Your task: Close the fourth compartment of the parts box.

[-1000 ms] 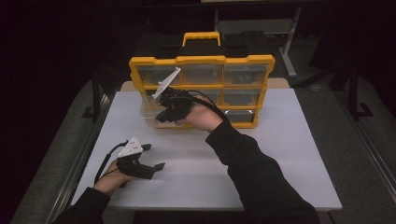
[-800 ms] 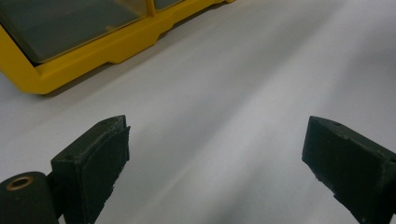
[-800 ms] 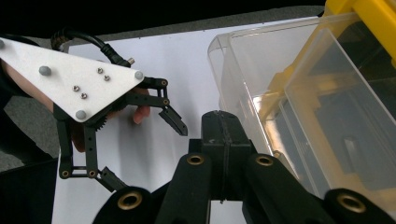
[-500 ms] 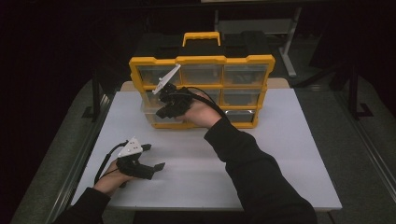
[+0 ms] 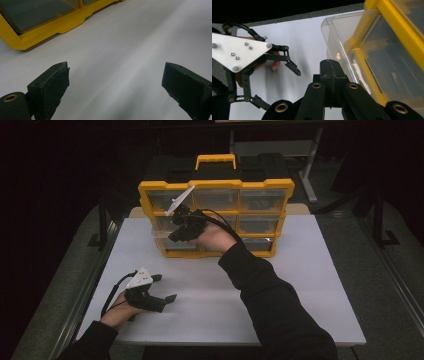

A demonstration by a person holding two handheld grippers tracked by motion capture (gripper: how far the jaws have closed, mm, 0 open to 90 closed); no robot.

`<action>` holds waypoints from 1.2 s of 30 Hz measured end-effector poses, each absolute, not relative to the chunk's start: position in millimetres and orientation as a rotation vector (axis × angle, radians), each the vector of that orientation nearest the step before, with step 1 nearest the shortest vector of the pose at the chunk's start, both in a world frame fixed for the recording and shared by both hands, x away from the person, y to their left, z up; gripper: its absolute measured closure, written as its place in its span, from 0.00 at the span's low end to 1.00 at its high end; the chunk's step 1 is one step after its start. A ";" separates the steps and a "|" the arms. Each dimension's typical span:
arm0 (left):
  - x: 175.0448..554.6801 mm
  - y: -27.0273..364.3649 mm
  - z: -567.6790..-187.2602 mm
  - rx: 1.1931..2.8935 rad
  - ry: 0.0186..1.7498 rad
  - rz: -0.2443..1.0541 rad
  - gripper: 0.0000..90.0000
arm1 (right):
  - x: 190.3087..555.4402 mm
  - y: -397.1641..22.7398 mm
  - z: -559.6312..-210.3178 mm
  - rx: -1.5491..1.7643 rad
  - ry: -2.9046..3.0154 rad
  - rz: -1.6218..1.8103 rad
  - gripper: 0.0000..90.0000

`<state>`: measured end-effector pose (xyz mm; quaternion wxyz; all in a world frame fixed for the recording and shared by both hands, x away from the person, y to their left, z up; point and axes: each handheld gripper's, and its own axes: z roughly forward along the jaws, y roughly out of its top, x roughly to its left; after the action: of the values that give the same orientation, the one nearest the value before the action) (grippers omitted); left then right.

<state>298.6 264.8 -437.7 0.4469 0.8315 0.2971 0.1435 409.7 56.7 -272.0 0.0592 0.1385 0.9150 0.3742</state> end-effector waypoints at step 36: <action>298.8 264.9 -437.2 2.059 0.756 0.365 0.08 | 440.0 51.3 -271.4 0.577 2.639 1.135 0.99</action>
<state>298.8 264.9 -437.2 0.4430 0.8301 0.3049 0.1472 440.0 51.3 -271.4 0.1053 0.1959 0.8956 0.3852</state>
